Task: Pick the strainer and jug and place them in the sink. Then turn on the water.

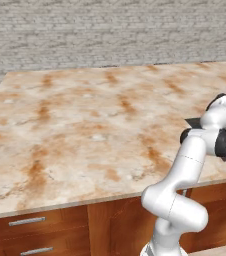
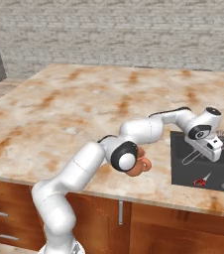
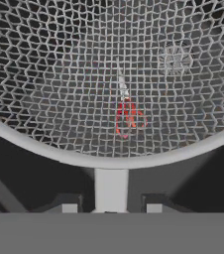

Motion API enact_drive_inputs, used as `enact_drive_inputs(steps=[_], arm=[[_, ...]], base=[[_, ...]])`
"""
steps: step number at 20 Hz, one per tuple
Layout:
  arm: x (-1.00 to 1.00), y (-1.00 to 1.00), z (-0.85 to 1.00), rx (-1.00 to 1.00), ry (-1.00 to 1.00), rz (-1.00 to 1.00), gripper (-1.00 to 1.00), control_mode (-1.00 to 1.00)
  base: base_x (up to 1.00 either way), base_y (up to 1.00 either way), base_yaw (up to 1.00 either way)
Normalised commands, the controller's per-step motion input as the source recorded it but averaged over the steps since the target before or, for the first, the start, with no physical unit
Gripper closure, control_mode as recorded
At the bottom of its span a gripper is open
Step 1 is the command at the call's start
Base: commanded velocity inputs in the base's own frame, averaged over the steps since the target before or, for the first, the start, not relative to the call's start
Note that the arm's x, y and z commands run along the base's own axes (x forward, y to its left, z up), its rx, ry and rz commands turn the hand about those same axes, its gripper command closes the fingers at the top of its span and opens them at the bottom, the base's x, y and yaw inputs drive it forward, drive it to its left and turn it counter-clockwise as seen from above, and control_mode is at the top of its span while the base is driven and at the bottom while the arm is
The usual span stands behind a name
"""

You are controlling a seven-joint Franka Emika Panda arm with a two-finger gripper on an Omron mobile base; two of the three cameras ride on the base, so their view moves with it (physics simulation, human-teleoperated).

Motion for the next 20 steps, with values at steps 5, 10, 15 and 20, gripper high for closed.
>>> enact_drive_inputs(steps=[5,10,15,20], arm=[[0.11,-0.22,-0.16,0.0,-0.03,0.0,1.0,-1.0],[0.03,-0.29,-0.03,0.0,0.0,0.0,1.0,-1.0],[0.14,-0.24,-0.08,0.0,-0.01,0.0,1.0,-1.0],[0.19,-0.31,-0.27,0.0,-0.05,0.0,1.0,-1.0]], base=[[0.0,0.0,0.0],[0.0,0.0,0.0],[0.0,0.0,0.0],[0.0,0.0,0.0]])
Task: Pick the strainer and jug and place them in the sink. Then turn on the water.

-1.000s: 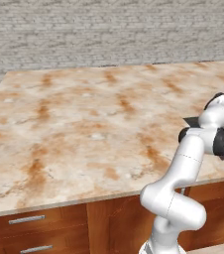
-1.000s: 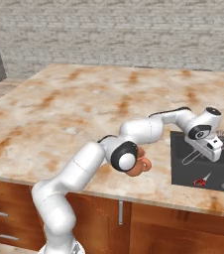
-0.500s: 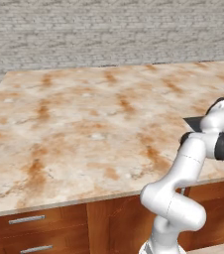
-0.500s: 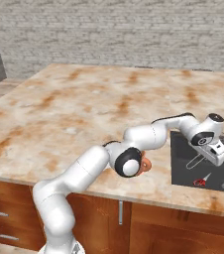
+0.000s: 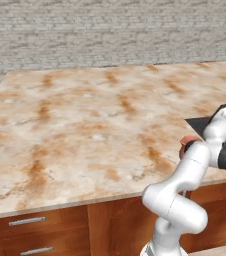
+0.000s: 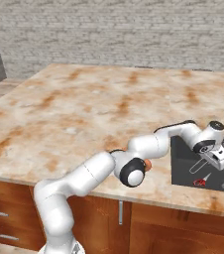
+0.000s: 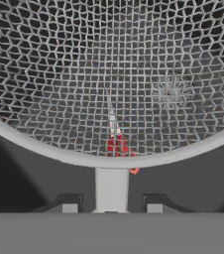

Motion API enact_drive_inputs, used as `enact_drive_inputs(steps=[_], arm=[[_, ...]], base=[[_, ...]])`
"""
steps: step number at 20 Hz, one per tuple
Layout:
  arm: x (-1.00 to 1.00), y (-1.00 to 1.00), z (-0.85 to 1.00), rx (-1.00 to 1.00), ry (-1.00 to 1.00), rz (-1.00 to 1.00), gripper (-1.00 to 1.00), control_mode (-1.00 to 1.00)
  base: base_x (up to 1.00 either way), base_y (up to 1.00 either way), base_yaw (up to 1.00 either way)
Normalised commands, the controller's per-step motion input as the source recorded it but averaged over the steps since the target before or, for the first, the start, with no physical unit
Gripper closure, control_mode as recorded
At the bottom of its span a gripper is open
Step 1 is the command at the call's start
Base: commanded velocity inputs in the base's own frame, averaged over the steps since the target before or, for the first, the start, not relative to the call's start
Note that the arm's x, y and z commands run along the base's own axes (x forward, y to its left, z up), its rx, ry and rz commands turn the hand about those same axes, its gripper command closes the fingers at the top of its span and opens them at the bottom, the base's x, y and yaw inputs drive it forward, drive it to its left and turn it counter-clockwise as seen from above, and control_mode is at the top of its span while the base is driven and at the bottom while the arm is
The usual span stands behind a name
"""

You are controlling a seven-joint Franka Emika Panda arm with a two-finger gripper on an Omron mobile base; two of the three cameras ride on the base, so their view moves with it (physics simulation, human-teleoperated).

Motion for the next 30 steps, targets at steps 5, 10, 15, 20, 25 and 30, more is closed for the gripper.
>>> enact_drive_inputs(steps=[5,10,15,20,25,30], arm=[[0.23,-0.27,-0.19,0.0,-0.06,0.0,1.0,-1.0],[0.39,-0.23,0.0,0.0,0.03,0.0,1.0,-1.0],[0.29,-0.16,0.06,0.01,0.22,0.0,1.0,-1.0],[0.0,-0.17,0.0,0.03,0.08,0.0,1.0,-1.0],[0.0,-0.11,0.0,0.0,0.01,0.0,-1.0,-1.0],[0.0,-0.06,0.0,0.0,0.0,0.0,-1.0,-1.0]], base=[[0.0,0.0,0.0],[0.0,0.0,0.0],[0.0,0.0,0.0],[0.0,0.0,0.0],[0.0,0.0,0.0],[0.0,0.0,0.0]])
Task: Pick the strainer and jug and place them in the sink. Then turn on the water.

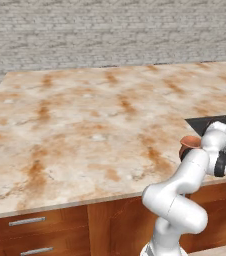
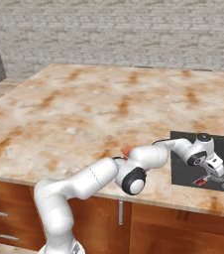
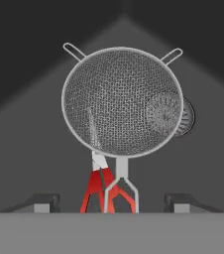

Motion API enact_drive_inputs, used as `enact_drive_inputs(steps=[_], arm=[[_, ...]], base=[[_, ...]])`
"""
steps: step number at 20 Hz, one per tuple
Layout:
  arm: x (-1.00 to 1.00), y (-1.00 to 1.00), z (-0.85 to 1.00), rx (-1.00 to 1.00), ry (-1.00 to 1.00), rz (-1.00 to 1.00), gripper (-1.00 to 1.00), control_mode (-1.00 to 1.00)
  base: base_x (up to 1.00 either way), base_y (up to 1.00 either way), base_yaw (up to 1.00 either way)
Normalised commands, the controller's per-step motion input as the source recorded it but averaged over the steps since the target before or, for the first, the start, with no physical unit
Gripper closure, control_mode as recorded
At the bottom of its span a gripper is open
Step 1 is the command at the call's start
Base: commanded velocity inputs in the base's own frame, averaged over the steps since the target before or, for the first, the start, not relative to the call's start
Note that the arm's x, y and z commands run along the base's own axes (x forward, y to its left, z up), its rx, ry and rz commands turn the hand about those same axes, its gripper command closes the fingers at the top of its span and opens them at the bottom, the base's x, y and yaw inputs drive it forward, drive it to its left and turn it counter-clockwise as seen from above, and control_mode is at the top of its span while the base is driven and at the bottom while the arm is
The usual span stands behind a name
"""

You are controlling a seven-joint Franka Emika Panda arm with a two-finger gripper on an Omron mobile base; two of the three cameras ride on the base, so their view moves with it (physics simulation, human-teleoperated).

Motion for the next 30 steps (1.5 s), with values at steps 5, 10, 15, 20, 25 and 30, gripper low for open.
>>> enact_drive_inputs(steps=[5,10,15,20,25,30], arm=[[0.0,-0.05,0.0,0.0,0.0,0.0,-1.0,-1.0],[0.0,0.0,0.32,-0.02,0.0,0.0,-1.0,-1.0],[-0.17,0.02,0.96,0.0,0.05,0.0,-1.0,-1.0],[-0.53,0.44,0.93,0.0,0.02,0.0,-1.0,-1.0],[-0.53,0.88,0.65,0.0,0.03,0.0,-1.0,-1.0],[-0.74,0.99,0.25,0.01,0.05,0.0,-1.0,-1.0]], base=[[0.0,0.0,0.0],[0.0,0.0,0.0],[0.0,0.0,0.0],[0.0,0.0,0.0],[0.0,0.0,0.0],[0.0,0.0,0.0]])
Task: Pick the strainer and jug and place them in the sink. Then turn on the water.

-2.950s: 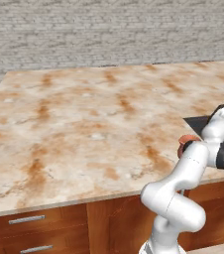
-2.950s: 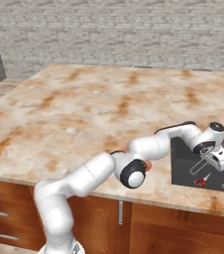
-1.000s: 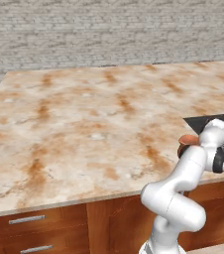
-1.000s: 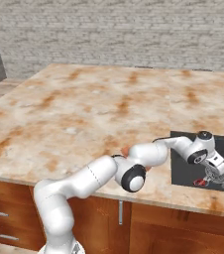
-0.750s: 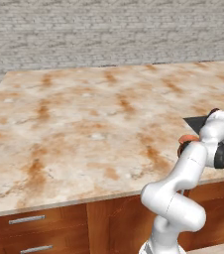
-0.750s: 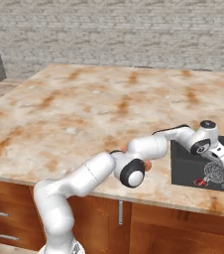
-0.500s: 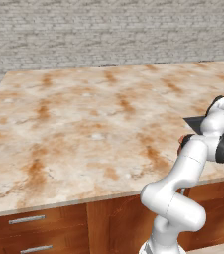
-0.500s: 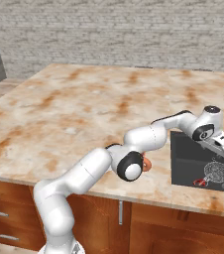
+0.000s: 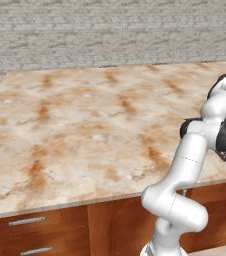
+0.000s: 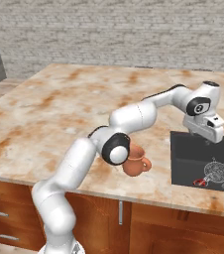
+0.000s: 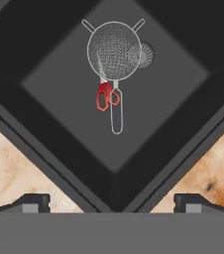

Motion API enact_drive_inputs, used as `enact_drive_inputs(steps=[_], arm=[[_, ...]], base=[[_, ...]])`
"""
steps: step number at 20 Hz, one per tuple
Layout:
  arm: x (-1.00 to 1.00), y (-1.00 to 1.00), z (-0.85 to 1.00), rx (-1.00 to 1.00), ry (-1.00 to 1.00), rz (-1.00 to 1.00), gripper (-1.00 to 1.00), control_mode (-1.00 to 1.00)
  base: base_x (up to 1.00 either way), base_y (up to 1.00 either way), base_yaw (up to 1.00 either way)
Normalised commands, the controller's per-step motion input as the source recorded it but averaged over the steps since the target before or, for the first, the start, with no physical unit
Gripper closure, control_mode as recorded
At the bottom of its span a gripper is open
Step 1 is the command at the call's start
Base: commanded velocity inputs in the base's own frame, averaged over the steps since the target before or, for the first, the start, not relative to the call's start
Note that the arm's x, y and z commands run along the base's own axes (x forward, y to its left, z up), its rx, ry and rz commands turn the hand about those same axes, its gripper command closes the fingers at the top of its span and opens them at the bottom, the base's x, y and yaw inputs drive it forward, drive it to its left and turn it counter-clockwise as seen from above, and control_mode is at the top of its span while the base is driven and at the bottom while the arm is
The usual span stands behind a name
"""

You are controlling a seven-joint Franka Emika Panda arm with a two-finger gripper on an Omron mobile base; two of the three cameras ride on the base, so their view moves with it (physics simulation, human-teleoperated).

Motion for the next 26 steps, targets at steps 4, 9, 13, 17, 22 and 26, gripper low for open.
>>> enact_drive_inputs(steps=[4,9,13,17,22,26], arm=[[-0.94,0.73,0.03,0.09,-0.03,-0.29,-1.0,-1.0],[-0.62,0.29,-0.05,0.22,0.0,-0.61,-1.0,-1.0],[-0.1,0.39,-0.03,0.13,0.03,-0.54,-1.0,-1.0],[0.05,0.1,0.0,0.12,0.12,-0.32,-1.0,-1.0],[0.09,0.42,-0.22,0.11,0.09,-0.31,-1.0,-1.0],[0.24,0.0,-0.03,0.0,-0.05,-0.01,-1.0,-1.0]], base=[[0.0,0.0,0.0],[0.0,0.0,0.0],[0.0,0.0,0.0],[0.0,0.0,0.0],[0.0,0.0,0.0],[0.0,0.0,0.0]])
